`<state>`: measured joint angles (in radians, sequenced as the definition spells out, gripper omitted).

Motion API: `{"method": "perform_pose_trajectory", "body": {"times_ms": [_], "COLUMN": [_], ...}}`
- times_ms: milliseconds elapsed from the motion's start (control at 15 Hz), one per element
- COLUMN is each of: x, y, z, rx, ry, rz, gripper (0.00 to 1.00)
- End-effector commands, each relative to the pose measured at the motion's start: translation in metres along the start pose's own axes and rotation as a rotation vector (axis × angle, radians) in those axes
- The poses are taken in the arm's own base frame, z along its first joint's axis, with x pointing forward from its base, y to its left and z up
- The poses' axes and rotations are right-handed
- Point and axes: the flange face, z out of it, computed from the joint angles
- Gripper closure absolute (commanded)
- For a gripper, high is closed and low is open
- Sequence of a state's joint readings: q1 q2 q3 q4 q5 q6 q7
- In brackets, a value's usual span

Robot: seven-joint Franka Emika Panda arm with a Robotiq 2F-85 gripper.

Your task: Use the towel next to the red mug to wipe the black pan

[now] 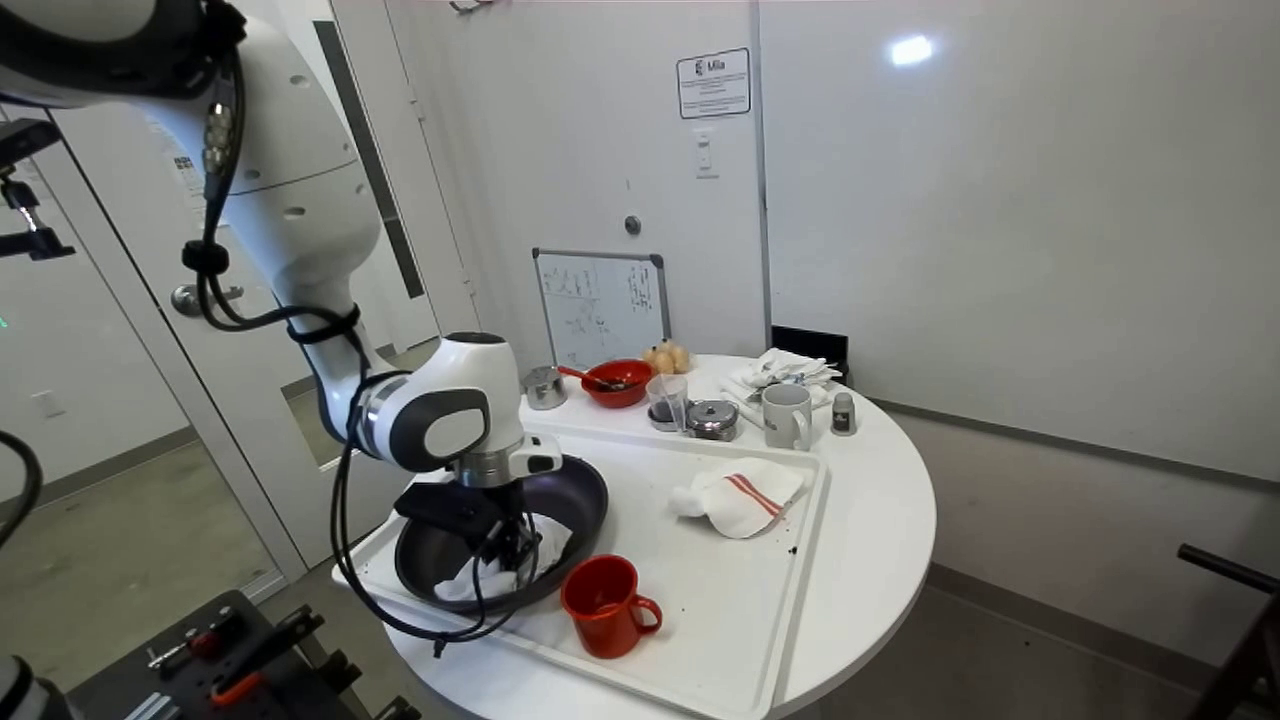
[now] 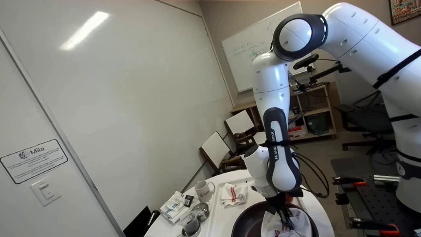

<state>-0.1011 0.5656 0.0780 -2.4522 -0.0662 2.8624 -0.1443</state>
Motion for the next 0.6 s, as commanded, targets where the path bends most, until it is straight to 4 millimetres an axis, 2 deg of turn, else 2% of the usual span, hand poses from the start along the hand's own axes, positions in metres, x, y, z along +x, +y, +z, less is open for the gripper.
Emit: {"method": "perform_pose_trajectory", "body": {"times_ms": [0, 133, 533], "x": [-0.011, -0.008, -0.004], "y": [0.000, -0.004, -0.033], "z": [0.002, 0.003, 0.001], "rx": [0.013, 0.006, -0.011], "ry": [-0.024, -0.026, -0.023], "rz": [-0.029, -0.042, -0.092], "gripper": [0.96, 0.96, 0.96]}}
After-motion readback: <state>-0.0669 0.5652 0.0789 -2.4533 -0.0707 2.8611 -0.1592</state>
